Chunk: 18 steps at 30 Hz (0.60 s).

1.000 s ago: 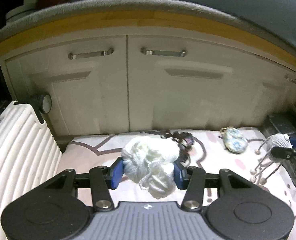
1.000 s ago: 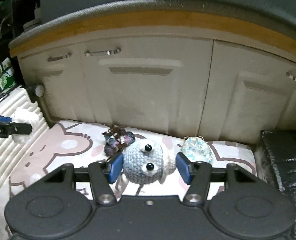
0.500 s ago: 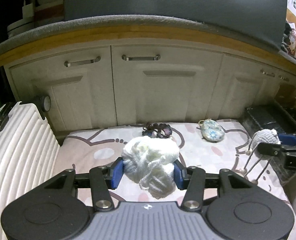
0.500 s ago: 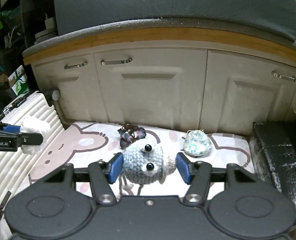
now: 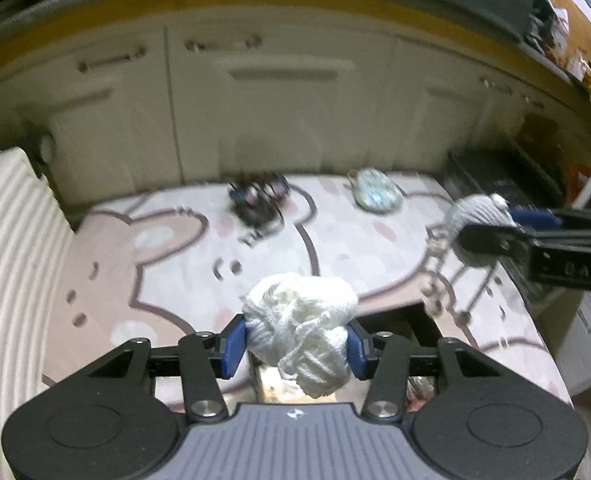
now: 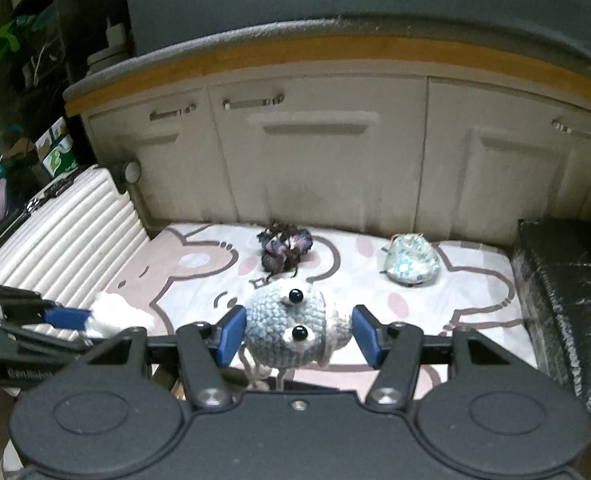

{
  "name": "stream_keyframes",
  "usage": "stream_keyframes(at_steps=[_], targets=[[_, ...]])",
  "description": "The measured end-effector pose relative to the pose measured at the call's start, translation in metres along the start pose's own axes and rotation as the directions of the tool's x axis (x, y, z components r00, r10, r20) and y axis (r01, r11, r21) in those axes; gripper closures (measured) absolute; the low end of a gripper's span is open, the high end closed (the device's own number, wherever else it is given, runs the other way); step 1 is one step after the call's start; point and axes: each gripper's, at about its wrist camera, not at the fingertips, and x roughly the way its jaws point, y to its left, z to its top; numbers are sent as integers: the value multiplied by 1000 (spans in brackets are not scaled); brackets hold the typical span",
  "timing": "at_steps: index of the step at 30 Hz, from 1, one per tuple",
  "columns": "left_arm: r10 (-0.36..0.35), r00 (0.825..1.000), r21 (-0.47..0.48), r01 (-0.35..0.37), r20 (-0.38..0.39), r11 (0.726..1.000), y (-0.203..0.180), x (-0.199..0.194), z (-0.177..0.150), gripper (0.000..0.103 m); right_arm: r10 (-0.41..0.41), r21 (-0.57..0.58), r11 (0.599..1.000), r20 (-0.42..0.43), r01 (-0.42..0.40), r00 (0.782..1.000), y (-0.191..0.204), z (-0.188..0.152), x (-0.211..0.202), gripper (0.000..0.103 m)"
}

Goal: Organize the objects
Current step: 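Carry the yarn ball with the left gripper while the right gripper carries the doll to the box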

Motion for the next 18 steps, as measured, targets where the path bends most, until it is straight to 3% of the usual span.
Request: stream_keyframes(at_steps=[7, 18], targets=[[-51, 996, 23, 53, -74, 998, -9, 12, -18, 52, 59, -1, 998, -92, -59, 994, 11, -12, 18, 44], [-80, 979, 79, 96, -190, 992, -25, 35, -38, 52, 110, 16, 994, -250, -109, 962, 32, -32, 64, 44]])
